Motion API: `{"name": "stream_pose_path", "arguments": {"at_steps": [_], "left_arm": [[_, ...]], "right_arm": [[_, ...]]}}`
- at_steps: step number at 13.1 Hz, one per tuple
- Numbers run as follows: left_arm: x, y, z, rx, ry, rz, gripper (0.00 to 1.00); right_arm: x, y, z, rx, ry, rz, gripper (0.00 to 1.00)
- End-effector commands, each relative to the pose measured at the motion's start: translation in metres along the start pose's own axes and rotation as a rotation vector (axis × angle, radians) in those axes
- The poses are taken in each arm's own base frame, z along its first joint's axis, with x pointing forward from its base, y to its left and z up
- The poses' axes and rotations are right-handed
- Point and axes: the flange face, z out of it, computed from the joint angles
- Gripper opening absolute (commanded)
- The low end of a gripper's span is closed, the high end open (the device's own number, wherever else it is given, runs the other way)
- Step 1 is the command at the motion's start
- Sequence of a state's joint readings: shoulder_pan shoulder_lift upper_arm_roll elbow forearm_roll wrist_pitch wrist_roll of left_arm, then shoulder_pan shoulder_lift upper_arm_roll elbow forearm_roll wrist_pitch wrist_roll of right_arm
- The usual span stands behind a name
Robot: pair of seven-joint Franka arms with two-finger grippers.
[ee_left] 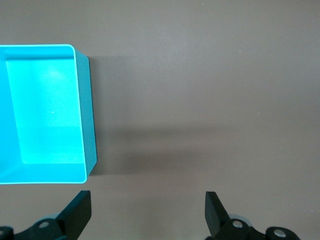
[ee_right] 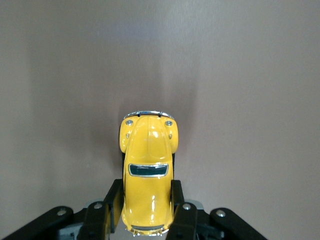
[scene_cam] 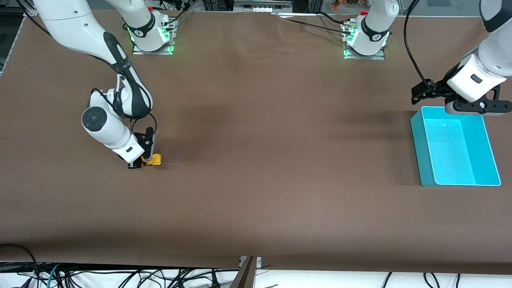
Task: Wind and store yellow beetle car
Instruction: 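Drag the car backward along the table with the right gripper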
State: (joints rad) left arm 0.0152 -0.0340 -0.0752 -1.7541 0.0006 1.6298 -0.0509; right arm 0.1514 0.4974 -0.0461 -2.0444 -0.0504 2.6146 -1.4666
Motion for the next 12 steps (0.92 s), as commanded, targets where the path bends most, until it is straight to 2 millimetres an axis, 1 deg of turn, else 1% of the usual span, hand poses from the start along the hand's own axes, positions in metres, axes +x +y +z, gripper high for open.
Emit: {"name": "stream_pose_path", "arguments": {"at_steps": [1,3,8,11,12], "left_arm": [[0.001,-0.001,-0.007,-0.008,-0.007,0.009,1.00],[0.001,-0.001,-0.007,-0.008,-0.007,0.011,1.00],[0.000,-0.001,-0.006,-0.007,-0.013,0.009,1.00],[0.000,-0.002,-0.006,-0.007,-0.016,0.009,1.00],[0.000,-0.002,-0.006,-0.007,-0.014,0.009,1.00]], "right_arm": [[-0.027,-0.006,0.006,0.008,0.002,-0.016,0.42],[-0.038,-0.006,0.007,0.008,0.002,-0.027,0.42],[-0.070,-0.007,0.009,0.012,0.010,-0.043,0.43],[-0.075,-0.007,0.010,0.012,0.025,-0.039,0.44],[-0.075,-0.007,0.009,0.011,0.026,-0.040,0.60]]}}
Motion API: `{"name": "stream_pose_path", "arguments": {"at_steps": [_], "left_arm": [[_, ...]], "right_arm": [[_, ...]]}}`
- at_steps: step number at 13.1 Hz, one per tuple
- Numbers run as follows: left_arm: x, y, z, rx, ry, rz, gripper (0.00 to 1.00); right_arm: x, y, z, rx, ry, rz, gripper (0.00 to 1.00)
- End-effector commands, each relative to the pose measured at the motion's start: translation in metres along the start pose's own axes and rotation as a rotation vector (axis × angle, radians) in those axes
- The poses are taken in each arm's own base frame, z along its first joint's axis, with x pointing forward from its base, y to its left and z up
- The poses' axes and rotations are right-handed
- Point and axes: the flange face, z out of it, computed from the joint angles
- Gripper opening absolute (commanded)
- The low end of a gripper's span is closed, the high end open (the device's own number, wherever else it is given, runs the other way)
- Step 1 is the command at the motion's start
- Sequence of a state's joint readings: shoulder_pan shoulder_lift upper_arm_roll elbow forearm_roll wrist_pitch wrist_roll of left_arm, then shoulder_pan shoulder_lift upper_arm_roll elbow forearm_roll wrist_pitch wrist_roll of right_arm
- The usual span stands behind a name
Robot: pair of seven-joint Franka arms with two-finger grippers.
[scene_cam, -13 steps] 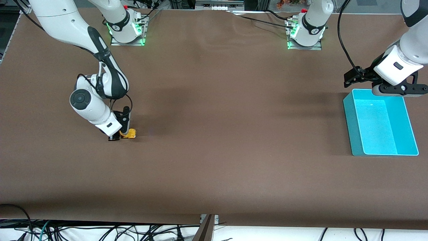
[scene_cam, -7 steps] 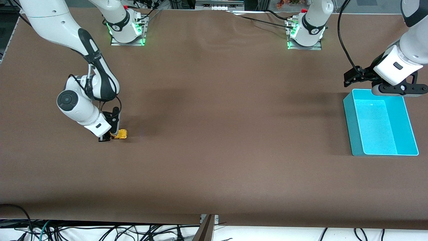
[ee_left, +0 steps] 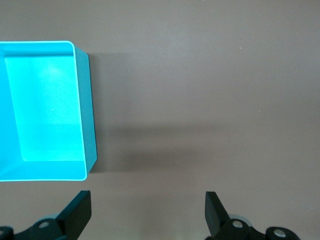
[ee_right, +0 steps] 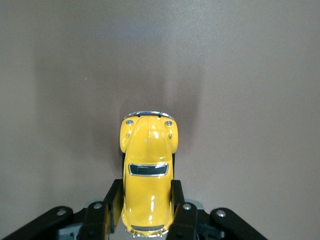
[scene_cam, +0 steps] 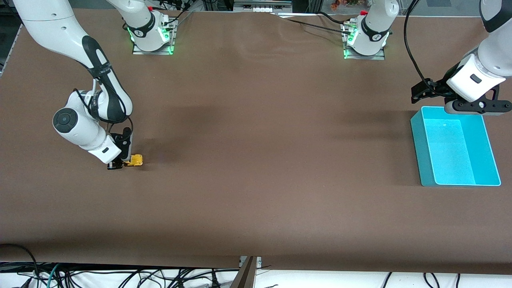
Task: Wind and store yellow beetle car
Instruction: 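Drag the car backward along the table with the right gripper, then open the right gripper to release the car toward the bin, then raise and withdraw the right gripper as the car rolls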
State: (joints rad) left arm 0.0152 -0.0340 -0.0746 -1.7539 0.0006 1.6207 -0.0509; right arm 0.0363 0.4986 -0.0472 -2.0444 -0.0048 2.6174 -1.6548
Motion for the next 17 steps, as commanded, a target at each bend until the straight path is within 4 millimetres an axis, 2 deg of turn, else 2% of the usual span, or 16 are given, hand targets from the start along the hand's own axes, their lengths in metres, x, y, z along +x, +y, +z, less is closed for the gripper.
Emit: {"name": "stream_pose_path", "arguments": {"at_steps": [1,2,3,5,9,12,14,17], "left_arm": [[0.001,-0.002,-0.006,-0.008,-0.007,0.010,1.00],[0.001,-0.002,-0.006,-0.008,-0.007,0.010,1.00],[0.001,-0.003,-0.006,-0.008,-0.007,0.008,1.00],[0.001,-0.003,-0.006,-0.008,-0.008,0.007,1.00],[0.001,-0.004,-0.006,-0.008,-0.007,0.005,1.00],[0.001,-0.006,-0.006,-0.009,-0.007,0.002,1.00],[0.002,-0.004,-0.005,-0.008,-0.010,0.005,1.00],[0.003,-0.003,-0.003,-0.008,-0.013,0.007,1.00]], "right_arm": [[-0.002,-0.005,0.004,0.004,0.014,-0.005,0.89],[0.007,-0.002,0.000,0.000,0.023,-0.016,0.99],[0.015,0.003,-0.007,0.006,0.032,-0.028,0.99],[0.027,0.023,-0.034,0.014,0.065,-0.020,0.99],[0.041,0.055,-0.075,0.001,0.100,-0.006,0.99],[0.050,0.066,-0.096,0.024,0.119,0.155,0.99],[0.065,0.079,-0.125,0.032,0.122,0.264,0.99],[0.073,0.099,-0.183,0.086,0.117,0.497,0.99]]}}
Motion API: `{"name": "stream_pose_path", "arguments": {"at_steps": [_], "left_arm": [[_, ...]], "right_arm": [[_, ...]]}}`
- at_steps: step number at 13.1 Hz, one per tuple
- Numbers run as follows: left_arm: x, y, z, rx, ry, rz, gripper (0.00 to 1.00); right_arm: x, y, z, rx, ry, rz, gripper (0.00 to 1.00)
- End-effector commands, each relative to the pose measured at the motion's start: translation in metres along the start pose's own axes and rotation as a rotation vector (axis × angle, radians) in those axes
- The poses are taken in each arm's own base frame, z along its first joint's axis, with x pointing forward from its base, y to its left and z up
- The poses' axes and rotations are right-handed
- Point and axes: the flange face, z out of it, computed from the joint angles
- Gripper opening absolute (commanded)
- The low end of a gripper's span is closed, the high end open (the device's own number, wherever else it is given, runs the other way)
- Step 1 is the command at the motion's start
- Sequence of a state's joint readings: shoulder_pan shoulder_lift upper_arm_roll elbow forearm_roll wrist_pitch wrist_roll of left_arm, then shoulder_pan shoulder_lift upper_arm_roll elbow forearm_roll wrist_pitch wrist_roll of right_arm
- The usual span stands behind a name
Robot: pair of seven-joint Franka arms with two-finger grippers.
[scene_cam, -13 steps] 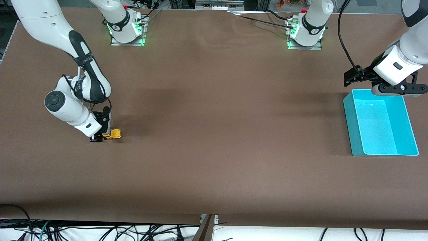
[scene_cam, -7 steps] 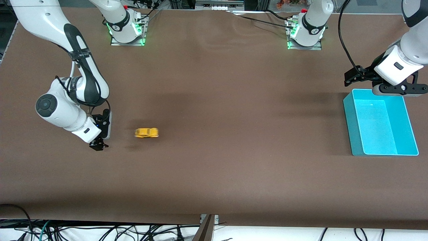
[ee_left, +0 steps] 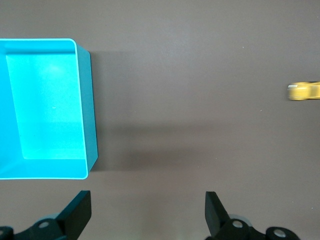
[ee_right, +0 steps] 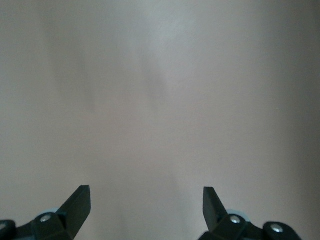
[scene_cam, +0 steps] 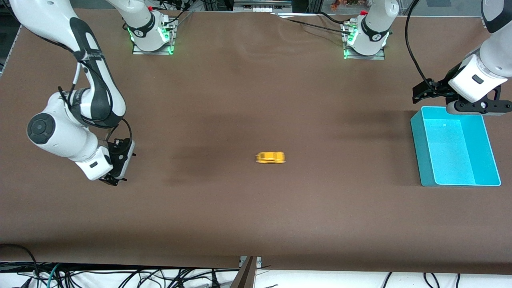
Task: Wind and store yellow beetle car
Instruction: 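Raise and withdraw the right gripper as the car rolls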
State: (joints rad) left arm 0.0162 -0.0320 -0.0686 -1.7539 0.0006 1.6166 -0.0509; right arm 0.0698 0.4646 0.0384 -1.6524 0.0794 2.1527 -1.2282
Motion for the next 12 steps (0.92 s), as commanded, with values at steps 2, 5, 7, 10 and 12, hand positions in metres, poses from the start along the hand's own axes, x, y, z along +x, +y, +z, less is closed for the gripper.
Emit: {"name": "stream_pose_path", "arguments": {"at_steps": [2,5,7,10,12], "left_arm": [[0.005,0.000,0.000,-0.008,-0.016,0.015,1.00],[0.006,0.002,0.002,-0.009,-0.018,0.021,1.00],[0.006,0.002,0.002,-0.009,-0.018,0.021,1.00],[0.006,0.002,0.002,-0.009,-0.018,0.024,1.00],[0.006,0.001,0.002,-0.009,-0.019,0.026,1.00]], "right_arm": [[0.013,0.011,-0.071,0.021,0.012,0.267,0.99],[0.014,0.001,-0.103,0.049,-0.012,0.582,0.99],[0.014,-0.002,-0.109,0.053,-0.018,0.754,0.99],[0.009,0.005,-0.150,0.027,-0.018,0.789,0.99],[-0.004,0.009,-0.192,0.016,-0.025,0.816,0.99]]}}
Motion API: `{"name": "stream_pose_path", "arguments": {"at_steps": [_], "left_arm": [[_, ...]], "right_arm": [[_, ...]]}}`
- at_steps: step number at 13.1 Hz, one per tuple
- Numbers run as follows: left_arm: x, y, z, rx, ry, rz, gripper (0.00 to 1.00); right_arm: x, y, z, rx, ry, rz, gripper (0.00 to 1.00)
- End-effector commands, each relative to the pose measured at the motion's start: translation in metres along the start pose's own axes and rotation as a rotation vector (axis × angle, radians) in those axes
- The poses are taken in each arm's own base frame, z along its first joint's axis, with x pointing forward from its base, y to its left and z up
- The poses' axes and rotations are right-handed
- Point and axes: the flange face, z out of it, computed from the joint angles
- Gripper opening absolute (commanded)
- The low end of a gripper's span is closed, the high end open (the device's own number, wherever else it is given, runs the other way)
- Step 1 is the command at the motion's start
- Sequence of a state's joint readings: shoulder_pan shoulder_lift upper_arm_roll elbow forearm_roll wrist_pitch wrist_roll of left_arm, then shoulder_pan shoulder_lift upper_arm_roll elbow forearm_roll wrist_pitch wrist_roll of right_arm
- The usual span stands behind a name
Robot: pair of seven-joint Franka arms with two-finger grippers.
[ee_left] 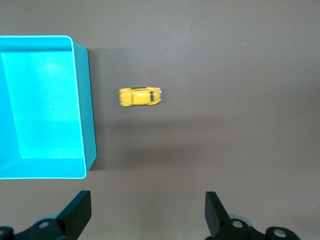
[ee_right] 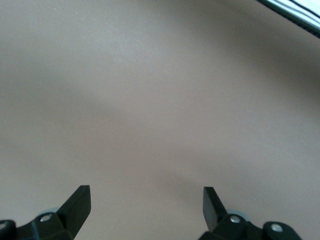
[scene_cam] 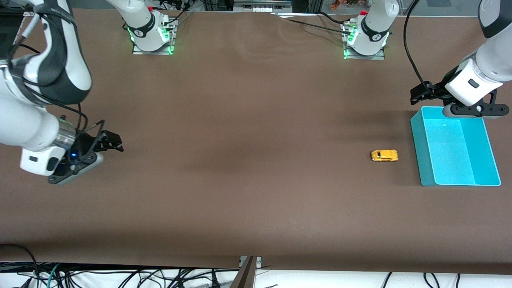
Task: Wind and store yellow beetle car
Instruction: 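Raise and withdraw the right gripper as the car rolls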
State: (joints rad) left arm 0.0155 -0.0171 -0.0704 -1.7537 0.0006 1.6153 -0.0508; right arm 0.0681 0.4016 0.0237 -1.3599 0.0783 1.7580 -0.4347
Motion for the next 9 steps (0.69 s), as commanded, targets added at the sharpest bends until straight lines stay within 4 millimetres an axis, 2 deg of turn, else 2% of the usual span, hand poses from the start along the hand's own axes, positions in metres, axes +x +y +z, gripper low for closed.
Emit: {"name": "stream_pose_path", "arguments": {"at_steps": [1,4,7,8,9], "left_arm": [[0.002,-0.001,-0.004,-0.009,-0.006,0.022,1.00],[0.008,0.001,0.006,-0.022,-0.030,0.023,1.00],[0.016,0.012,0.023,-0.021,-0.065,0.060,1.00],[0.020,0.012,0.024,-0.022,-0.061,0.098,1.00],[0.027,0.012,0.029,-0.026,-0.070,0.174,1.00]], "right_arm": [[-0.013,0.021,-0.053,-0.027,0.009,0.054,0.99],[-0.024,0.043,-0.060,-0.048,0.013,0.096,0.99],[-0.026,0.044,-0.076,-0.066,0.037,0.099,0.99],[-0.026,0.045,-0.082,-0.076,0.045,0.096,0.99],[-0.031,0.042,-0.102,-0.091,0.074,0.095,0.99]]}}
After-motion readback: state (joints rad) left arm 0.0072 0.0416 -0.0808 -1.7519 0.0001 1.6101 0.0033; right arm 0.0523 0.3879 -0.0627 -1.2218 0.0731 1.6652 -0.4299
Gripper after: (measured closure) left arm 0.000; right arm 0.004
